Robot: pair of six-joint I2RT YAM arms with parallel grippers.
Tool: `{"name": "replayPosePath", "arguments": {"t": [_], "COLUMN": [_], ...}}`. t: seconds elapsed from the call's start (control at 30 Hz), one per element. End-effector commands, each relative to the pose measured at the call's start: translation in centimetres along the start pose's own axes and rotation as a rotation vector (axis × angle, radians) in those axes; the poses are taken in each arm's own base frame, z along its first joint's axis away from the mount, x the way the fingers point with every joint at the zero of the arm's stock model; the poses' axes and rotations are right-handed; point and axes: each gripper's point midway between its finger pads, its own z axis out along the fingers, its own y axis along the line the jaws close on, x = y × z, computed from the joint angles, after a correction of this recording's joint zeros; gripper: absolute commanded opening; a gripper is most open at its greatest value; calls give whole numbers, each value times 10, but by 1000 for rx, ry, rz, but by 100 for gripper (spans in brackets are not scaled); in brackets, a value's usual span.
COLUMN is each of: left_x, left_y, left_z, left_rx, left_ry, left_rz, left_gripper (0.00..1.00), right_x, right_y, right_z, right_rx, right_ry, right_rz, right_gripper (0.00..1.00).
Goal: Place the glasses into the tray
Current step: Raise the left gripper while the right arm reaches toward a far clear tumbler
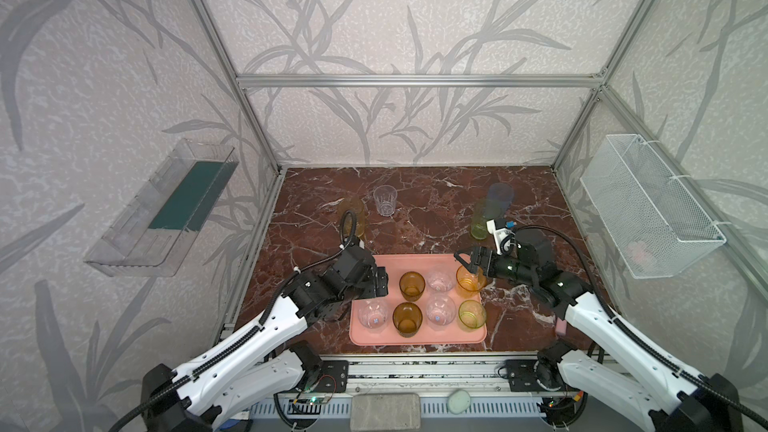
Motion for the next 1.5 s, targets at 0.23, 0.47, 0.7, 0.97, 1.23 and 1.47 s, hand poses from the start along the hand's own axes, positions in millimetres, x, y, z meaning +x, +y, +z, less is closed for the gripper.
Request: {"name": "replayPosePath", "arguments": {"t": [0.23,0.47,0.7,0.97,1.23,1.47], "left_x": [-25,-45,-58,-70,-74,-77], "left_y": [16,19,22,28,37,45], "left_z": [7,16,30,33,24,8], "left_rx": [36,94,143,192,178,152], "left_ry": [-60,-82,-66,-106,-155,-231], "left_rz": [-46,-126,-185,-251,-267,-260], "left_gripper": [99,99,99,99,99,99], "right_x": [-43,-60,-78,-92,-101,-110], "right_y": [32,46,49,40,35,34], "right_z": [41,94,150,196,225,241], "right_rx": [-51,-34,6,57,94,131], "right_ry": [2,65,109,125,126,129], "right_rz": [-15,-43,-65,-54,-64,-111], "right_gripper": [99,100,94,92,85,80]}}
